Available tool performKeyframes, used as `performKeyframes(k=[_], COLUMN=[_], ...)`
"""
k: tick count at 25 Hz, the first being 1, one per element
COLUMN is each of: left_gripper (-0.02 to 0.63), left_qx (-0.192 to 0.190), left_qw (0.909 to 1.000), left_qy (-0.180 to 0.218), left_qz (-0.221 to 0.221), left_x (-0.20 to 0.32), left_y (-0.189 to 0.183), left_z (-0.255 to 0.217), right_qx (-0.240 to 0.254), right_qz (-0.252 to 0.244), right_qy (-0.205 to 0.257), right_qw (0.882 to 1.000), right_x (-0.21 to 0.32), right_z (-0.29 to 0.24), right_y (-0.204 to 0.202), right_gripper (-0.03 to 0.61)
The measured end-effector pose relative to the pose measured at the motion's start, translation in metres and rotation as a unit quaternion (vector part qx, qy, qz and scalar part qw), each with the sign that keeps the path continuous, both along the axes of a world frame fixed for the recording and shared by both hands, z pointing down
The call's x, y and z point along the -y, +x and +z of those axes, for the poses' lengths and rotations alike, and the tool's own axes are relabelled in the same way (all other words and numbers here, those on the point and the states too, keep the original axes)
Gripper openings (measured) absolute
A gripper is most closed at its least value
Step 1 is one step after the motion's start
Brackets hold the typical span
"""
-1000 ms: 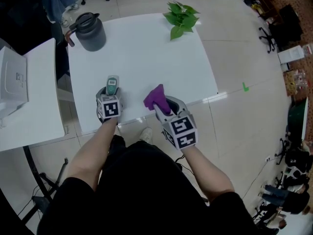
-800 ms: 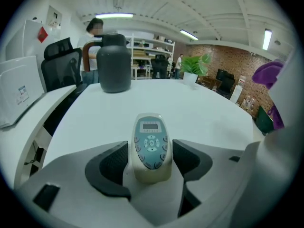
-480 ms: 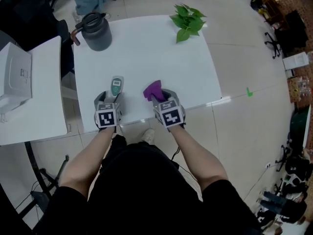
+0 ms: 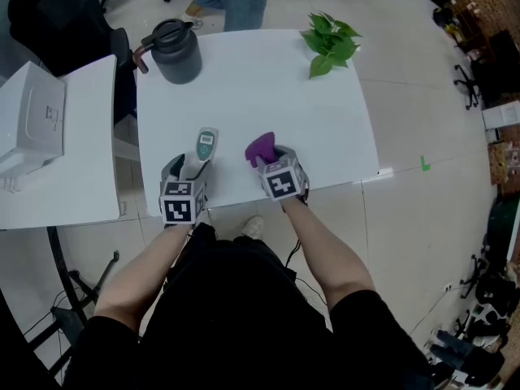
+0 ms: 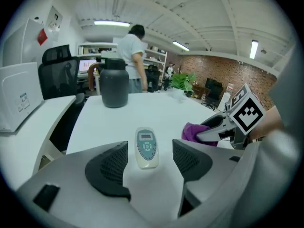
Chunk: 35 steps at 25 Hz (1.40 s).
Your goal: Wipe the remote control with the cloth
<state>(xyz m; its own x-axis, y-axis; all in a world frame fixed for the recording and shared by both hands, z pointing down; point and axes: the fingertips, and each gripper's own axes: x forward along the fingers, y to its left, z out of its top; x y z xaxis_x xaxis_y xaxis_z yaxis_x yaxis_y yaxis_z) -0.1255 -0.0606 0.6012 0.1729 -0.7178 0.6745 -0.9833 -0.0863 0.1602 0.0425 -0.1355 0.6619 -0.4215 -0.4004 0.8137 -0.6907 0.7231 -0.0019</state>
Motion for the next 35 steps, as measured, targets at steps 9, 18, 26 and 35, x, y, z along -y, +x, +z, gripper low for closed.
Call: performKeyframes(k=[9, 18, 26, 35], left_gripper=[0.268, 0.045, 0.000, 0.000], left_qx=[0.006, 0.038, 0.056, 0.049], left_qw=[0.9962, 0.9818, 0.9670, 0.9504], left_qy=[0.076, 0.154, 0.187, 0.214], left_qz=[0.041, 0.105, 0.164, 0.220], left_x=[-0.006, -0.040, -0.072, -0.113], left_y=[0.033, 0.079, 0.068, 0.066], left_z=[-0.059, -0.124, -0.154, -0.171], right_qx=[0.108, 0.187, 0.190, 0.181], right_qz=[-0.010, -0.033, -0.016, 0.004], right_qy=[0.082, 0.132, 0.166, 0.188], right_qw=[0.991, 0.973, 0.967, 0.965], right_x=[-0.030, -0.086, -0.128, -0.169], right_z=[-0.110, -0.192, -0.222, -0.241], right_y=[0.016, 0.008, -0.022, -0.045], right_gripper=[0.227, 0.069, 0.017, 0.015])
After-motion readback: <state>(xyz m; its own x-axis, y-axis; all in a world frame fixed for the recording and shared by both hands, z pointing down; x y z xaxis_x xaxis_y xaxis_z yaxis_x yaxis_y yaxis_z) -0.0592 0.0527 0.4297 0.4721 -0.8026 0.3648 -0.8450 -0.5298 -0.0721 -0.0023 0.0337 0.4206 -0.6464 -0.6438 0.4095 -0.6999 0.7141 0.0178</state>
